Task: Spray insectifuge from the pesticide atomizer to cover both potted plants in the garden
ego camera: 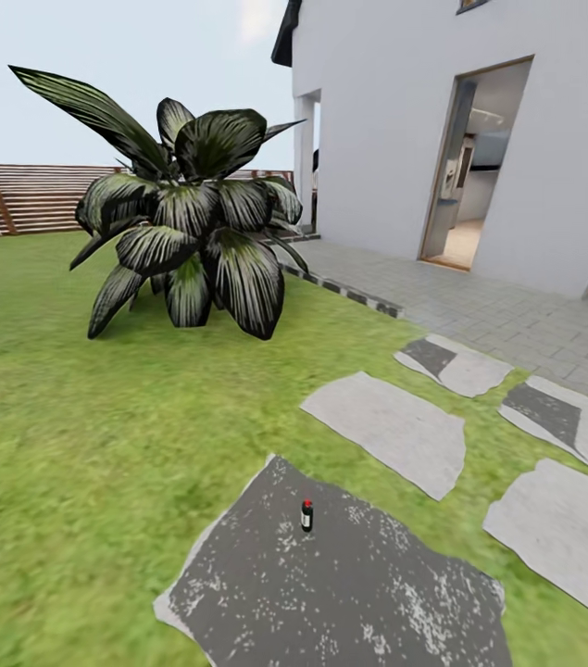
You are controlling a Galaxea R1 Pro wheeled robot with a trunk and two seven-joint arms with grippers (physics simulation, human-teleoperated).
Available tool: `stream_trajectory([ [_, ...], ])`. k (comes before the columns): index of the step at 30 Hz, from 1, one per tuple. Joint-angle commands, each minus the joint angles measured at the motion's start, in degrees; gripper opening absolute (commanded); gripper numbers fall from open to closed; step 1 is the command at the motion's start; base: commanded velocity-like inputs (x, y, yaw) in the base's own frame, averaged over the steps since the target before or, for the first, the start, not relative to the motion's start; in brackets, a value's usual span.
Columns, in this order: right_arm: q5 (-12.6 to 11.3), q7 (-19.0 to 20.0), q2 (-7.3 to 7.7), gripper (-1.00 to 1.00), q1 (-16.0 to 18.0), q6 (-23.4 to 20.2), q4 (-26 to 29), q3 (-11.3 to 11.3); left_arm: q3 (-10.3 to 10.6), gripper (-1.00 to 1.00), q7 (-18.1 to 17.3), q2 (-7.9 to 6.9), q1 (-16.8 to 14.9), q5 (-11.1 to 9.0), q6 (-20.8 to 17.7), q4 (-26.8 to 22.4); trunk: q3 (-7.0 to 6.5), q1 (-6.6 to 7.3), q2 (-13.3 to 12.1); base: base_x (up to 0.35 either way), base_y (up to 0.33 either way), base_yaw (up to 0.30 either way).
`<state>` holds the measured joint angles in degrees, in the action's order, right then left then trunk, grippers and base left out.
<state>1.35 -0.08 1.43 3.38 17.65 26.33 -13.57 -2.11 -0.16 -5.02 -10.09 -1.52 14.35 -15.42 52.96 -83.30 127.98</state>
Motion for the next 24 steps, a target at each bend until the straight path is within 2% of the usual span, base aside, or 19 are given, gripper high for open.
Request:
stream_trajectory([
  [1, 0.15, -0.01, -0.02, 1.00, 0.04, 0.19, -0.05, -0.14, -0.09, 1.00, -0.02, 0.01, -0.02, -0.15, 0.17, 0.04, 0.00, -0.02, 0.02, 0.318, 0.137, -0.210],
  [6, 0.15, -0.01, -0.02, 1.00, 0.04, 0.19, -0.05, -0.14, -0.09, 1.00, -0.02, 0.01, -0.02, -0.15, 0.16, 0.04, -0.16, -0.02, 0.02, 0.302, 0.173, -0.119],
  [24, 0.15, -0.10, -0.02, 1.00, 0.04, 0.19, -0.05, -0.14, -0.09, 1.00, -0.02, 0.01, -0.02, -0.15, 0.16, 0.04, -0.17, -0.02, 0.02, 0.266, 0.228, -0.004],
])
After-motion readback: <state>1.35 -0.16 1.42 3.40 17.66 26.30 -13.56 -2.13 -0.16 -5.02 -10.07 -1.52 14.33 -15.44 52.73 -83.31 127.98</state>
